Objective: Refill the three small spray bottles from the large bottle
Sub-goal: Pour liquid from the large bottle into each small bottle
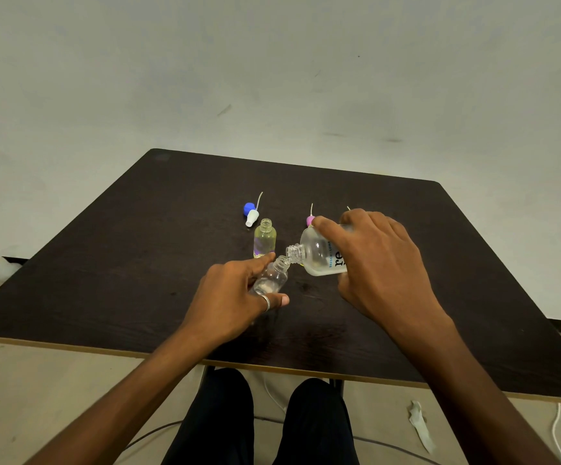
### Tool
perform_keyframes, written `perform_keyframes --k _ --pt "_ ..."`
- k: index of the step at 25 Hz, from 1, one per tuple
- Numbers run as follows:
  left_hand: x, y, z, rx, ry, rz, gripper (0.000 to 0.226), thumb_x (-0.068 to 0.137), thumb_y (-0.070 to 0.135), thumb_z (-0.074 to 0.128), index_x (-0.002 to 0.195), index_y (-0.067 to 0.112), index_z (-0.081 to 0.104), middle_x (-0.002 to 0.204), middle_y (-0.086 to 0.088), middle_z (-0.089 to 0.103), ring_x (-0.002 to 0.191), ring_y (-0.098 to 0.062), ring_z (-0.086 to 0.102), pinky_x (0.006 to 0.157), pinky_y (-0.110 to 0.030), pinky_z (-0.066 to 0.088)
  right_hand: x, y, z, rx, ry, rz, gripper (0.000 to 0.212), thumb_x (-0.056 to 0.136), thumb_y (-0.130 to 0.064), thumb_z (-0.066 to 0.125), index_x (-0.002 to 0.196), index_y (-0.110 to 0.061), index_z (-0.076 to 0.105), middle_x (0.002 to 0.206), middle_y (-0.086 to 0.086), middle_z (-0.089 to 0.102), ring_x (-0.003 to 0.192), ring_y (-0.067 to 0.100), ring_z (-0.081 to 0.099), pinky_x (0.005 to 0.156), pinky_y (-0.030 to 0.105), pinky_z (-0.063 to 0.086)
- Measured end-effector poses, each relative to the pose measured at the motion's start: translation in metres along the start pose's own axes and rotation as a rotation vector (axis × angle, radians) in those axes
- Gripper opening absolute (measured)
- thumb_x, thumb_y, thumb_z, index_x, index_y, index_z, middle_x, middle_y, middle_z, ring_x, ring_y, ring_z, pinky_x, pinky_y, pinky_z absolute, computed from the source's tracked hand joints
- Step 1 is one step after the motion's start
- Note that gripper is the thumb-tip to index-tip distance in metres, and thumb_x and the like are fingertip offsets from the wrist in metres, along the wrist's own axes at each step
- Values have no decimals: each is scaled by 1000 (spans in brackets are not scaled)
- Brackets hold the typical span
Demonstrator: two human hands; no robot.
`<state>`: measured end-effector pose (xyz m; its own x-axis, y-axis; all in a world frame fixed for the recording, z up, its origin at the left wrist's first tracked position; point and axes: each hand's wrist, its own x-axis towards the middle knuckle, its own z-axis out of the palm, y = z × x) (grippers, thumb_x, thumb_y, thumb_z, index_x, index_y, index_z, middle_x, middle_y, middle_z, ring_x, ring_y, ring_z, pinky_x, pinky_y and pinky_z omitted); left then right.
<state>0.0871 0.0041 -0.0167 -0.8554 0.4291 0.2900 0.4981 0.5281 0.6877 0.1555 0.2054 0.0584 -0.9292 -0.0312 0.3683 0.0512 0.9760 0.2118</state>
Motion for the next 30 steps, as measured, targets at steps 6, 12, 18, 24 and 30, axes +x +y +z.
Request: perform_keyframes --k 6,12,18,24,30 --pt "-1 1 -1 -11 1 5 75 72 46 83 140 32 54 120 9 71 101 -1 67 90 -24 55 1 0 0 -1 -3 -2 80 69 -24 80 139 -35 42 126 6 56 116 30 54 97 42 44" --pt "0 0 -1 -13 -7 5 75 72 47 83 140 33 54 123 9 70 106 -1 66 93 -26 55 0 0 0 -12 14 1 80 67 -21 79 137 -35 44 121 5 57 113 29 55 94 41 44" --pt "1 -1 1 2 -13 -1 78 71 48 83 141 32 52 125 7 69 106 -2 66 92 -25 55 0 0 1 -10 16 -2 80 66 -21 80 137 -34 44 121 5 58 112 29 55 94 42 45" --pt "1 1 0 13 -14 -5 79 73 46 82 142 29 50 126 6 68 107 -4 66 87 -15 49 1 0 2 -11 13 -1 81 65 -22 82 137 -34 44 122 6 58 113 30 55 94 43 45" --pt "1 0 0 3 -20 -3 79 73 46 82 143 28 50 126 6 68 105 -2 66 86 -15 49 0 0 1 -2 6 -4 81 69 -24 80 140 -34 42 126 6 56 117 30 53 98 42 43"
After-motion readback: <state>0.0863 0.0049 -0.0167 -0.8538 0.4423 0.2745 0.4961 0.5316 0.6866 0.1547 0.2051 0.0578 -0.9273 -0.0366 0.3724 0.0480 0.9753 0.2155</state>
